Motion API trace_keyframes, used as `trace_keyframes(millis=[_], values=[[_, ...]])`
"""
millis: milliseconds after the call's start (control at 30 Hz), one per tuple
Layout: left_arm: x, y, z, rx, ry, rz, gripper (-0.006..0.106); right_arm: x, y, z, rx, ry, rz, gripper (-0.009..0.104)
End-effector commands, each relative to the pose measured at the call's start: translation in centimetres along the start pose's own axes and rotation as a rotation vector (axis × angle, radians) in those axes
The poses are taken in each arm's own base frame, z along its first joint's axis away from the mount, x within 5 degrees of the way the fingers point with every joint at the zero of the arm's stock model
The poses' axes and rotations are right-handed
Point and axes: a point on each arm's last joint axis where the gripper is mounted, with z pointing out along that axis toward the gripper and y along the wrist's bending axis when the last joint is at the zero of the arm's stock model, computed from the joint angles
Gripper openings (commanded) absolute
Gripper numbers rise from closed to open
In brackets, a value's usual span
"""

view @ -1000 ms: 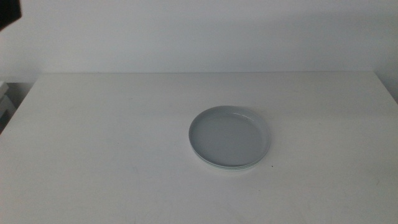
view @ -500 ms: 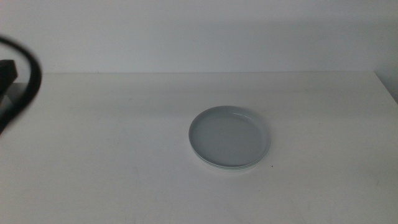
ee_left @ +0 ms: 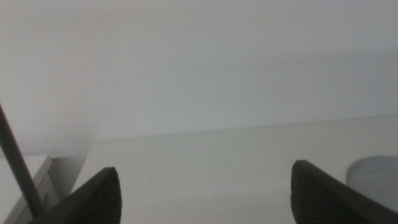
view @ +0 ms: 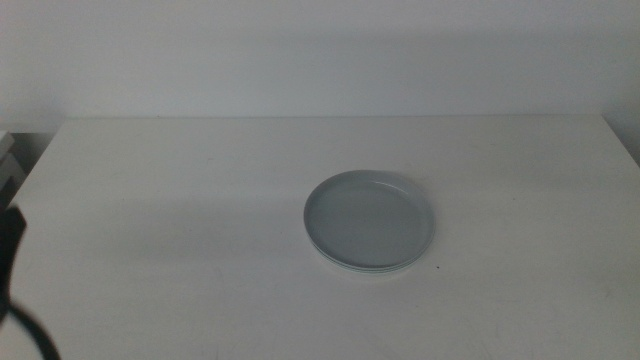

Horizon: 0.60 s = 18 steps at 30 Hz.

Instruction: Stack the three bowls on top of each other.

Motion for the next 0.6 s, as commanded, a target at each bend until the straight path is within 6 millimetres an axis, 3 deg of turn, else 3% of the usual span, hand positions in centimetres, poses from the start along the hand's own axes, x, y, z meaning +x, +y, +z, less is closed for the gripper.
trace_keyframes(millis=[0,233,567], values=[[-0.3,0.2,-0.7,-0.023,-0.116,-0.026,0.09,1.0,-0.2,-2.5,0.038,-0.114,-0.056,0.058],[4.4,0.0,-2.1,-0.023,-0.122,-0.026,0.09,7.4,0.3,-6.3,0.062,-0.151,-0.096,0.058],[7.2,0.0,-2.3,-0.031,-0.126,-0.026,0.09,12.3,0.3,-8.8,0.182,-0.232,-0.109,0.058]])
